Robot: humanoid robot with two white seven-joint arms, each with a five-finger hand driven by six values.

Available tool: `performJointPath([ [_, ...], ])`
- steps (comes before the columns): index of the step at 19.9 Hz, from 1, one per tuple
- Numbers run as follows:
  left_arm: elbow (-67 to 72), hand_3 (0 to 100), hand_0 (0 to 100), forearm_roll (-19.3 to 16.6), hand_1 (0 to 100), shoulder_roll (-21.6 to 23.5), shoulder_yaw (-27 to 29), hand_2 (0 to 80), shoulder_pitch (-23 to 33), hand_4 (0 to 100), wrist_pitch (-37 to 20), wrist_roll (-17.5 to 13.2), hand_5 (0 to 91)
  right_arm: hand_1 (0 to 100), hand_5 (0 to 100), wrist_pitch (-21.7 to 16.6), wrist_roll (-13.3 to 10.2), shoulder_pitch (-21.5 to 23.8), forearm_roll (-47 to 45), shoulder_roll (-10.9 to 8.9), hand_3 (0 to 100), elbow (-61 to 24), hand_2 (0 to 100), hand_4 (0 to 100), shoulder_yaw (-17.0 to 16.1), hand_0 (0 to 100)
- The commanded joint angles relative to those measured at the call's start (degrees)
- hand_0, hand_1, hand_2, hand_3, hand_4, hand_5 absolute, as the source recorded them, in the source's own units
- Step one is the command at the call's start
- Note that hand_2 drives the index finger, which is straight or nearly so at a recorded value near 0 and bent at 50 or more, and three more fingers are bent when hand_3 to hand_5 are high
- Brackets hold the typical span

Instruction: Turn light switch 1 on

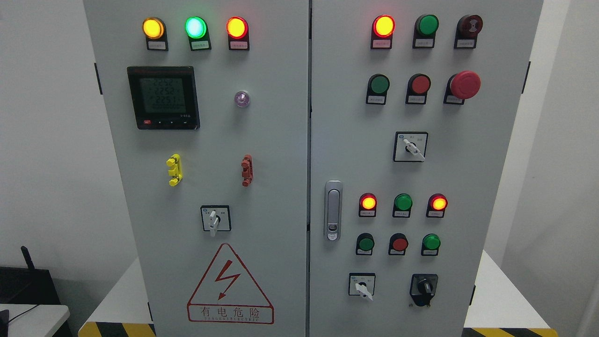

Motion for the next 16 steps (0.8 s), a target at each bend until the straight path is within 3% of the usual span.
performJointPath([
  [1,0.01,0,31,0.25,11,1.93,0.11,0.0,0.46,0,-0.05,0.23,0.0,39,0,-0.02,0.02,0.06,0.26,-0.03,0,0.00,0,0,1.32,12],
  [4,-0.70,0,30,0.16,11,2.19,1.33,0.0,1.25,2,-0.23,0.49,0.0,39,0,-0.02,0.02,-0.03,0.26,-0.03,0,0.00,0,0,1.32,12],
  [7,-4.19,2,30,-0.45,11,2.64,7.39,0.0,2.13,9,-0.14,0.49,0.0,39,0,-0.02,0.02,-0.03,0.26,0.05,0,0.00,0,0,1.32,12],
  [11,-13.41,7,30,-0.54,13,2.72,9.51,0.0,5.64,14,-0.05,0.49,0.0,39,0,-0.02,0.02,-0.03,0.26,-0.03,0,0.00,0,0,1.32,12],
  [13,-17.29,9,30,-0.63,13,2.37,14.06,0.0,6.26,17,0.03,0.58,0.0,39,0,-0.02,0.02,0.06,0.26,-0.03,0,0.00,0,0,1.32,12],
  [16,-22.82,12,29,-4.92,15,1.50,20.13,0.0,6.52,19,-0.14,0.93,0.0,39,0,-0.02,0.02,0.06,0.26,0.05,0,0.00,0,0,1.32,12],
])
